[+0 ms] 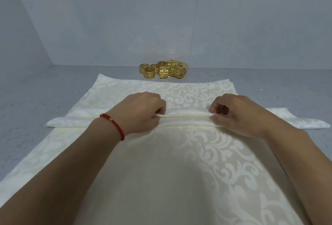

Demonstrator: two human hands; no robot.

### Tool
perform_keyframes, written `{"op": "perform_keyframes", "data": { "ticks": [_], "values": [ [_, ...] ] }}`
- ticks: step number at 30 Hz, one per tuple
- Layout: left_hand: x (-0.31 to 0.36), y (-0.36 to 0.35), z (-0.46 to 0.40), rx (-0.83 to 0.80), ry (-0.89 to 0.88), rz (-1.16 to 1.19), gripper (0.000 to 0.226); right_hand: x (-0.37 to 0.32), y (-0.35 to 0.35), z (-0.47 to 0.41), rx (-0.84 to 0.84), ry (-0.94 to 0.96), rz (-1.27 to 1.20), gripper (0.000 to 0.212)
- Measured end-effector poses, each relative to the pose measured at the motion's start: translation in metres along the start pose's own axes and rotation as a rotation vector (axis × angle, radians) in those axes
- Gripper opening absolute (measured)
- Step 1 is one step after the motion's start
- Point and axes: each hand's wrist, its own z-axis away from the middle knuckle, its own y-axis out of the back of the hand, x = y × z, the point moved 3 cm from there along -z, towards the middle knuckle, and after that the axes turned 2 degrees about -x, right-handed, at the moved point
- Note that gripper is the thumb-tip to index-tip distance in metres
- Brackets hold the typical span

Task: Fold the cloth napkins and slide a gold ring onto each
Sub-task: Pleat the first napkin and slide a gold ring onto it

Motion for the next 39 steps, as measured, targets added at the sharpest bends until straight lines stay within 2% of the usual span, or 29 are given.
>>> {"op": "perform_keyframes", "data": {
  "ticks": [3, 6, 7, 10, 13, 17, 20, 22, 25, 27, 30, 33, 36, 37, 39],
  "values": [
    [-0.003, 0.0, -0.002, 0.042, 0.078, 0.111, 0.013, 0.008, -0.003, -0.004, 0.111, 0.025, -0.009, 0.015],
    [-0.004, -0.007, -0.006, -0.003, 0.12, 0.141, 0.024, 0.01, -0.01, -0.009, 0.05, 0.009, 0.023, 0.014],
    [-0.003, -0.008, -0.006, -0.012, 0.118, 0.141, 0.022, 0.011, -0.01, -0.01, 0.04, 0.004, 0.033, 0.01],
    [0.001, -0.005, -0.004, 0.08, 0.063, 0.002, 0.006, 0.005, -0.006, -0.007, 0.051, 0.027, 0.092, 0.003],
    [0.012, 0.003, -0.004, 0.157, 0.016, -0.116, 0.013, -0.004, 0.0, -0.005, 0.079, 0.051, 0.079, 0.016],
    [0.024, 0.006, 0.001, 0.018, 0.012, -0.162, 0.022, -0.007, 0.004, 0.0, -0.081, 0.017, 0.107, 0.021],
    [0.026, -0.001, 0.018, -0.006, 0.035, -0.047, 0.024, -0.007, 0.006, 0.006, -0.18, -0.022, 0.066, 0.015],
    [0.023, -0.006, 0.027, 0.069, 0.089, 0.093, 0.025, -0.01, 0.009, 0.008, -0.168, -0.028, 0.056, 0.007],
    [0.012, -0.014, 0.03, 0.199, 0.244, 0.297, 0.023, -0.019, 0.018, 0.009, -0.173, -0.054, 0.105, 0.01],
    [0.011, -0.018, 0.027, 0.201, 0.322, 0.358, 0.021, -0.03, 0.025, 0.0, -0.134, -0.088, 0.2, 0.013],
    [0.012, -0.019, 0.023, 0.091, 0.381, 0.381, 0.026, -0.055, 0.014, -0.027, 0.046, -0.023, 0.226, 0.026],
    [0.014, -0.011, 0.016, 0.001, 0.393, 0.377, 0.019, -0.071, -0.03, -0.04, -0.071, 0.034, 0.096, 0.05],
    [0.017, 0.0, 0.006, -0.188, 0.473, 0.108, 0.018, -0.067, -0.06, -0.042, -0.236, 0.041, 0.149, 0.058],
    [0.018, 0.004, 0.002, -0.26, 0.477, 0.016, 0.021, -0.064, -0.062, -0.042, -0.255, 0.036, 0.144, 0.06],
    [0.022, 0.009, -0.006, -0.38, 0.461, -0.017, 0.023, -0.062, -0.064, -0.043, -0.254, 0.023, 0.094, 0.064]
  ]
}}
